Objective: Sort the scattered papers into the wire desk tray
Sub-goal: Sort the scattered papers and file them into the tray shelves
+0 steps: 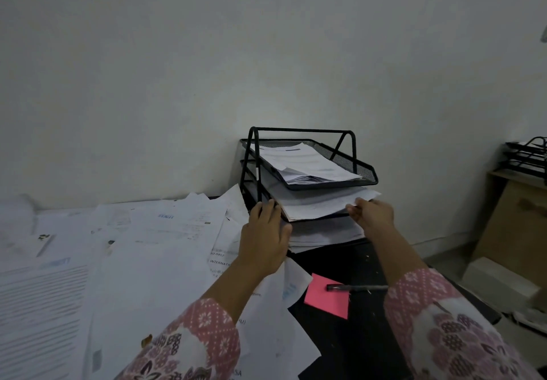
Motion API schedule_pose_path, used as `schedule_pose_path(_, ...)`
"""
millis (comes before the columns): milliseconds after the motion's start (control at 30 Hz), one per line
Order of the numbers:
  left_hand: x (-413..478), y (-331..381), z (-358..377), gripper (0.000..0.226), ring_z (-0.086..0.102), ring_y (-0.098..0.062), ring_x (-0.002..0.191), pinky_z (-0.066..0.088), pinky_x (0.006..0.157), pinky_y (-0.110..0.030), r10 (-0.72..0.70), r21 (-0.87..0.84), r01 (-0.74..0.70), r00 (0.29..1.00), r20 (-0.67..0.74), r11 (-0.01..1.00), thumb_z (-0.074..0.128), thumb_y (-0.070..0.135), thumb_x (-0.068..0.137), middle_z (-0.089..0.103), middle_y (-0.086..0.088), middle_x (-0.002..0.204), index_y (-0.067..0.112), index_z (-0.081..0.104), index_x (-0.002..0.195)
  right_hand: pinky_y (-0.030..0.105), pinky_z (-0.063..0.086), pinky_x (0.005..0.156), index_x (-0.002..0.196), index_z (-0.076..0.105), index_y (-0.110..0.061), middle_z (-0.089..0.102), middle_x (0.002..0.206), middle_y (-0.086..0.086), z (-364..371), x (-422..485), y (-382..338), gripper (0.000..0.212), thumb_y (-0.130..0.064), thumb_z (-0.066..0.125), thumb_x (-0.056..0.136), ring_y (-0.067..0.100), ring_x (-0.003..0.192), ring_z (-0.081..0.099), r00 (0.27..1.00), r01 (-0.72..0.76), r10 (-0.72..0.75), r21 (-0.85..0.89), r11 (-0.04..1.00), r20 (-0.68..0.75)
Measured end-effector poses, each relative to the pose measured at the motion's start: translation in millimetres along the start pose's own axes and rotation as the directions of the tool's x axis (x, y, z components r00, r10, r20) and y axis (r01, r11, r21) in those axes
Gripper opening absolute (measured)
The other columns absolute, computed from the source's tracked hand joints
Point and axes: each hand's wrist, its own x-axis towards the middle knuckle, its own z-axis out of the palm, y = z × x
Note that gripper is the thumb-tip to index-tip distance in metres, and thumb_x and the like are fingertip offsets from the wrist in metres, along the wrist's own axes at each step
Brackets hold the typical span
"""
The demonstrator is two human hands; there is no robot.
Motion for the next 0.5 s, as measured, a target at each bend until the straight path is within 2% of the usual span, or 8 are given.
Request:
schedule_pose_path(33,0,-2,-1,0.057,0.007,-0.019,0.144,0.023,0.113,-0.038,0.007,0.042,-0.008,1.0,0.006,0.999,0.019,0.042,0.099,0.014,0.0,0.157,0.013,0.024,0.148,0.019,0.049,0.037,0.097,0.044,-0.001,0.052,0.065,0.014,2,5,0,0.015,0.008,0.053,0.089,0.01,0.031,0.056,1.0,0.004,-0.005,-0.018,1.0,-0.016)
schedule_pose_path(100,-1,-2,-2,0.069,0.008,-0.019,0.143,0.024,0.112,-0.037,0.01,0.083,-0.011,1.0,0.009,0.997,0.009,0.046,0.088,0.014,0.0,0.157,0.014,0.023,0.148,0.019,0.05,0.041,0.085,0.046,-0.002,0.052,0.063,0.01,7,12,0,0.012,0.006,0.054,0.089,0.012,0.033,0.058,0.999,0.02,-0.023,-0.098,0.995,-0.026)
schedule_pose_path(200,-2,1,2,0.082,0.015,-0.02,0.141,0.027,0.108,-0.036,0.02,0.123,-0.019,1.0,-0.009,0.992,-0.003,0.052,0.08,0.014,-0.001,0.157,0.014,0.024,0.148,0.031,0.055,0.065,0.067,0.045,-0.006,0.053,0.057,0.008,14,20,2,0.026,0.006,0.054,0.088,0.021,0.043,0.06,0.999,0.036,-0.042,-0.198,0.979,-0.026)
schedule_pose_path(267,-2,0,6,0.081,0.019,-0.021,0.139,0.029,0.106,-0.037,0.027,0.132,-0.024,0.999,-0.024,0.991,-0.001,0.052,0.081,0.015,-0.003,0.157,0.013,0.025,0.148,0.039,0.055,0.073,0.063,0.046,-0.005,0.054,0.052,0.007,17,24,4,0.028,0.007,0.056,0.086,0.024,0.051,0.061,0.996,0.044,-0.059,-0.235,0.971,-0.059)
schedule_pose_path(400,-1,-3,8,0.093,0.02,-0.022,0.138,0.028,0.107,-0.037,0.043,0.145,-0.039,0.999,-0.025,0.989,-0.011,0.054,0.071,0.013,-0.003,0.157,0.013,0.024,0.148,0.032,0.059,0.068,0.068,0.049,-0.006,0.056,0.069,0.011,17,24,6,0.023,0.006,0.054,0.087,0.021,0.06,0.06,0.996,0.082,-0.084,-0.302,0.95,0.005)
schedule_pose_path(500,-1,-5,8,0.095,0.018,-0.022,0.139,0.025,0.109,-0.037,0.042,0.155,-0.041,0.999,-0.008,0.987,-0.013,0.054,0.069,0.01,-0.002,0.158,0.014,0.021,0.148,0.033,0.058,0.07,0.068,0.048,-0.007,0.056,0.07,0.01,18,23,6,0.024,0.006,0.052,0.087,0.02,0.061,0.059,0.995,0.089,-0.098,-0.331,0.939,-0.008)
